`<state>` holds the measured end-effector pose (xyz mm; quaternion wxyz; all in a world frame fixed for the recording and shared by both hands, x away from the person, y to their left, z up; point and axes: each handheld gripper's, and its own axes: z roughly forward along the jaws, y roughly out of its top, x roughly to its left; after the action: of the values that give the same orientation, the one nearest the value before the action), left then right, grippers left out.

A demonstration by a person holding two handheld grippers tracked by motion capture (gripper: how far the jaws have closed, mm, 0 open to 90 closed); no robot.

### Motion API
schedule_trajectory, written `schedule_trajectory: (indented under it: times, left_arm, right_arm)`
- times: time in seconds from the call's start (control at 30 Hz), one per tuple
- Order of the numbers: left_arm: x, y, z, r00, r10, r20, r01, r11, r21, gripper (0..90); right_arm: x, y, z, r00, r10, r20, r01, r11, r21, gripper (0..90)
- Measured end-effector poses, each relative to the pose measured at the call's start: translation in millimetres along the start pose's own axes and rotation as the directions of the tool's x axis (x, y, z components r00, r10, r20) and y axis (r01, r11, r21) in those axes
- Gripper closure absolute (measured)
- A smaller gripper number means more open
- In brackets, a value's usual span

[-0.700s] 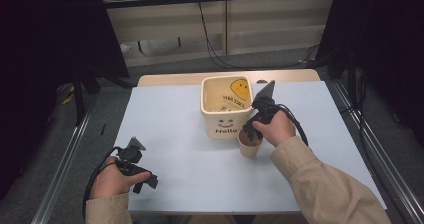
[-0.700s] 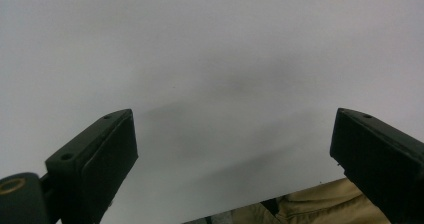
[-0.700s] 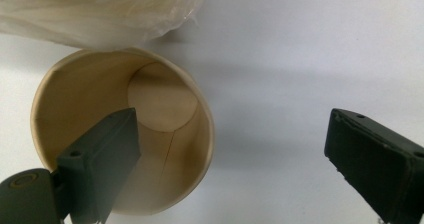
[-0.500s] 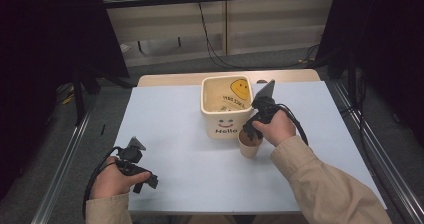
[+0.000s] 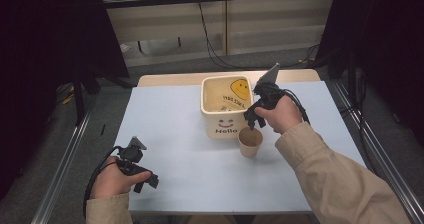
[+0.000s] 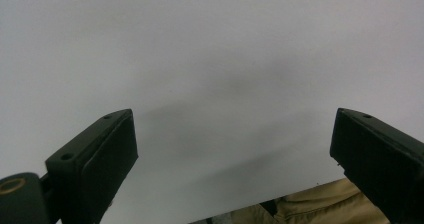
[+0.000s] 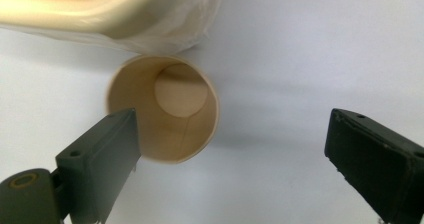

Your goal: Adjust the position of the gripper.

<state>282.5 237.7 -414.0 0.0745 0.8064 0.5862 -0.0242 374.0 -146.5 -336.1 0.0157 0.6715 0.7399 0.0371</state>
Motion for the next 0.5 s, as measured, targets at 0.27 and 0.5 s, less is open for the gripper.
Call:
schedule_trajectory:
  times: [0.27,0.5]
  left_arm:
    - [0.1,0.8,0.1,0.9996,0.022,-0.016,-0.022,0.9998,0.001,4.8]
    - [-0.7,1.1,0.7,0.9997,0.023,-0.011,-0.023,0.9997,0.0,4.8]
  right_arm:
    - [-1.6,5.6,-31.5,1.0,0.001,0.009,-0.001,1.0,-0.012,7.3]
    - [-1.7,8.0,-45.8,0.9999,0.003,0.01,-0.003,1.0,-0.011,7.3]
